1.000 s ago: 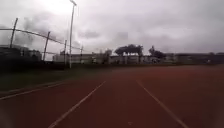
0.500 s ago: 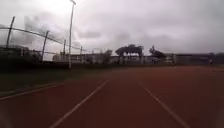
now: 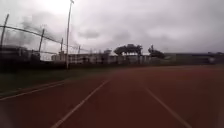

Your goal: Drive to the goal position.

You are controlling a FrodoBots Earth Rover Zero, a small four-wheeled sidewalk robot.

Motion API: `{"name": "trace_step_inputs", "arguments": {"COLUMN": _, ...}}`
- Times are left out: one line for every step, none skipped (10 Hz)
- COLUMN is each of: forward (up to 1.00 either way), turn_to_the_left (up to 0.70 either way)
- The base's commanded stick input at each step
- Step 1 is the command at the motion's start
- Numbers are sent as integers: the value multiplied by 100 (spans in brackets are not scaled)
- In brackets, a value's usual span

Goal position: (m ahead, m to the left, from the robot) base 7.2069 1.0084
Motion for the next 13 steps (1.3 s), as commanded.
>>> {"name": "trace_step_inputs", "arguments": {"forward": 50, "turn_to_the_left": -50}}
{"name": "trace_step_inputs", "arguments": {"forward": 50, "turn_to_the_left": -50}}
{"name": "trace_step_inputs", "arguments": {"forward": 50, "turn_to_the_left": -48}}
{"name": "trace_step_inputs", "arguments": {"forward": 50, "turn_to_the_left": -28}}
{"name": "trace_step_inputs", "arguments": {"forward": 50, "turn_to_the_left": 0}}
{"name": "trace_step_inputs", "arguments": {"forward": 50, "turn_to_the_left": 0}}
{"name": "trace_step_inputs", "arguments": {"forward": 50, "turn_to_the_left": 0}}
{"name": "trace_step_inputs", "arguments": {"forward": 50, "turn_to_the_left": 0}}
{"name": "trace_step_inputs", "arguments": {"forward": 50, "turn_to_the_left": 0}}
{"name": "trace_step_inputs", "arguments": {"forward": 50, "turn_to_the_left": 0}}
{"name": "trace_step_inputs", "arguments": {"forward": 50, "turn_to_the_left": 0}}
{"name": "trace_step_inputs", "arguments": {"forward": 50, "turn_to_the_left": 0}}
{"name": "trace_step_inputs", "arguments": {"forward": 50, "turn_to_the_left": 0}}
